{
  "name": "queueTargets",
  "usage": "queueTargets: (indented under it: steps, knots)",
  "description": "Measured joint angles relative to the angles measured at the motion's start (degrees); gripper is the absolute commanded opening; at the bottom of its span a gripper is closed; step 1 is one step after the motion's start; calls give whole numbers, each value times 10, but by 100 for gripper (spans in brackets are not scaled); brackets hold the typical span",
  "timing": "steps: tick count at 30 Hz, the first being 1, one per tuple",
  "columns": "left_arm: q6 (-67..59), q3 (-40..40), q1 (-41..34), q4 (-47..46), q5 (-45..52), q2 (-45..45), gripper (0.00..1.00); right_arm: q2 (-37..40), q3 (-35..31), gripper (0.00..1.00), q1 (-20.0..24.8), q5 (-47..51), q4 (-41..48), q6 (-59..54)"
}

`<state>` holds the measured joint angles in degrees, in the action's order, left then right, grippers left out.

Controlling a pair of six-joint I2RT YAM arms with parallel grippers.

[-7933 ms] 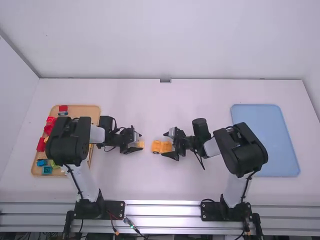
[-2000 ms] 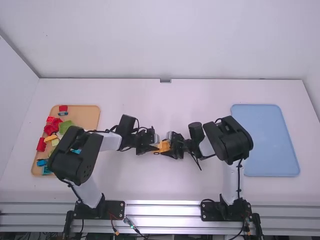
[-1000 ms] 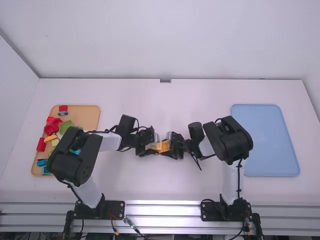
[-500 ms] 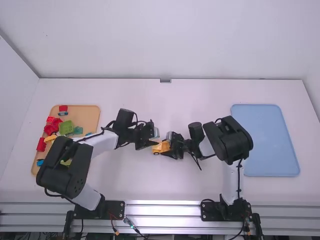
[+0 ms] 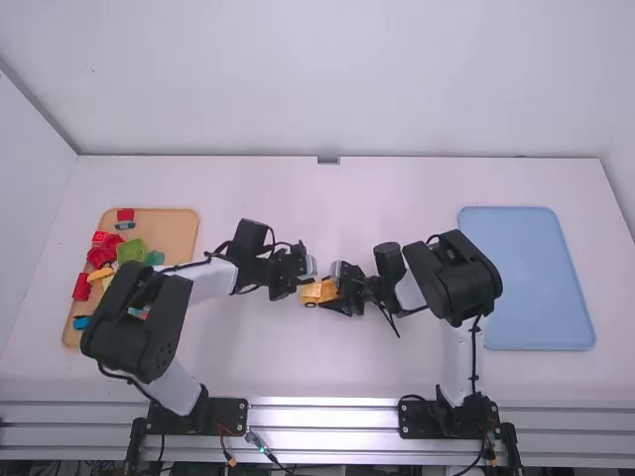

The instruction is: Assemble lego blocks to make yellow taxi

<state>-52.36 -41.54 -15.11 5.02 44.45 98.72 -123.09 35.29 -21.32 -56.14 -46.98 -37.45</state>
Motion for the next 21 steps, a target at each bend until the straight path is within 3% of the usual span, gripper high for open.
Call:
queueTargets:
  steps: [21]
  knots:
    - [27,-9,1,3,-62,8,2,0,0,49,-2,-1,1,0]
